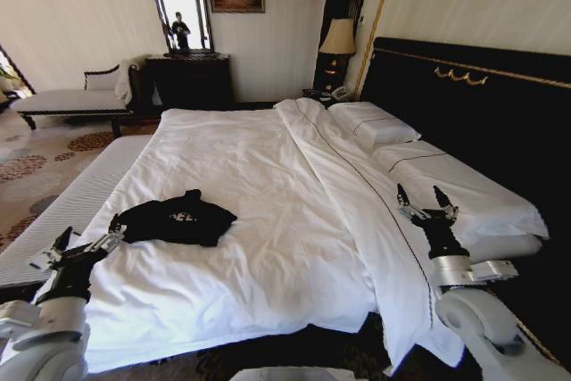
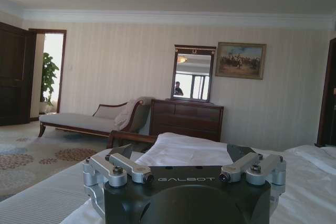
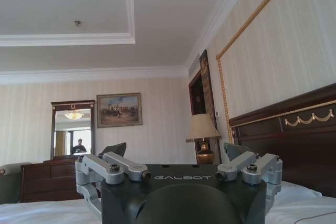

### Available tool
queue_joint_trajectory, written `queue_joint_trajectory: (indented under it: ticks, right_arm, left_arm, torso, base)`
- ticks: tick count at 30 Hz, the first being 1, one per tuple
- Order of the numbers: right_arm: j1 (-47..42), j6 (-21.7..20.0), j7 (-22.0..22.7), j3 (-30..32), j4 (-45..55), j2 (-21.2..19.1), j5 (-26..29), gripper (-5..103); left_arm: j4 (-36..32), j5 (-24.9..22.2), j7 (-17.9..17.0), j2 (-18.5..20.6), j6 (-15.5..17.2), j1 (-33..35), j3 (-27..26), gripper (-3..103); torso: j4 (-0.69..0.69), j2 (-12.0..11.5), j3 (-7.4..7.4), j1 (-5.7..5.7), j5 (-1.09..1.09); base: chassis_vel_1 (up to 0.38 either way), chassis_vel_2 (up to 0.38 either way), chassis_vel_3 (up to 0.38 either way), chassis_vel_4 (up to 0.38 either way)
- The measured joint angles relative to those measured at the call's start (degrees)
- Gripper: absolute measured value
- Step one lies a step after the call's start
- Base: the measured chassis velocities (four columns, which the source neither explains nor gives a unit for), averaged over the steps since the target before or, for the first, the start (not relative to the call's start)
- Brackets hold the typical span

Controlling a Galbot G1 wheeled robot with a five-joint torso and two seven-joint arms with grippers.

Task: Fold the clothes on the bed.

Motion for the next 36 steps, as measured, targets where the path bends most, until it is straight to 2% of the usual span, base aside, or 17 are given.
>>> queue_joint_trajectory:
  ticks: [36]
  right_arm:
    - [-0.05, 0.07, 0.04, -0.13, 0.00, 0.36, -0.36, 100]
  left_arm:
    - [0.12, 0.08, 0.05, -0.23, -0.16, -0.13, 0.15, 100]
  torso:
    - [0.00, 0.00, 0.00, 0.00, 0.00]
  base:
    - [0.077, 0.077, -0.077, -0.071]
